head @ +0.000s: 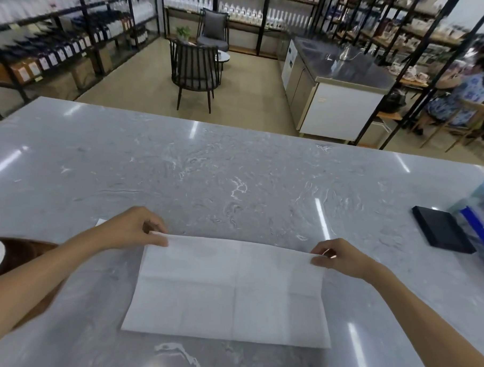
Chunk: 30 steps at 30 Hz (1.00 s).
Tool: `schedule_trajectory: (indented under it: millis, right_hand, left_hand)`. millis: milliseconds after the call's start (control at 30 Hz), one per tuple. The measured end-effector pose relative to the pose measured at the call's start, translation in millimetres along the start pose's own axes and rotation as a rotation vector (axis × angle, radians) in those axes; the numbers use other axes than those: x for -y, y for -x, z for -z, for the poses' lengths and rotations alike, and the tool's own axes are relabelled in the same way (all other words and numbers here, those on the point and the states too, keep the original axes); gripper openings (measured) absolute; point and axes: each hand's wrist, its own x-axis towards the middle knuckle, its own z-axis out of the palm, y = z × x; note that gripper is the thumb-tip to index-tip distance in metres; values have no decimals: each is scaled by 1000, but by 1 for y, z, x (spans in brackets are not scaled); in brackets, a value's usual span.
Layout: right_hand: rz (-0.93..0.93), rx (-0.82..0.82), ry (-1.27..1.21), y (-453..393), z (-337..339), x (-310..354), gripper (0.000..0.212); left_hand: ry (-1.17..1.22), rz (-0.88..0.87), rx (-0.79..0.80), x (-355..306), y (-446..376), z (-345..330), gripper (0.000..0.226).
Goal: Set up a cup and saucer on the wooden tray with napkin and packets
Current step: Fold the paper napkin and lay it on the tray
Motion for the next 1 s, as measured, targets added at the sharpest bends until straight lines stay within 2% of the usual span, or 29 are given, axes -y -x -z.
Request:
schedule_trajectory:
  millis: [167, 300, 400, 533, 667, 800, 900, 1000]
  right_hand:
    - [18, -96, -141, 22, 10, 11, 18]
    - [52, -152, -219, 43, 18, 20, 25]
    - [75, -185, -236, 57, 24, 29, 25]
    - [93, -242, -284, 75, 33, 35, 27]
    - [135, -307, -411, 96, 38, 34, 37]
    - [126, -305, -523, 116, 40, 29, 45]
    - [121, -341, -565, 127, 39, 26, 52]
    - [123, -365, -681, 132, 37, 24, 43]
  left_hand:
    - [28, 42, -104, -8, 26, 13, 19]
    - [113, 101, -159, -17, 43, 26, 8]
    - [91, 111, -190, -28, 51, 31, 7]
    - [56, 77, -170, -48, 63, 37, 10]
    - [86, 22, -198, -66, 79, 40, 24]
    - [220, -51, -326, -75, 94, 37, 30]
    - [312, -79, -322, -80, 105, 31, 31]
    - [338, -38, -296, -79, 111, 23, 31]
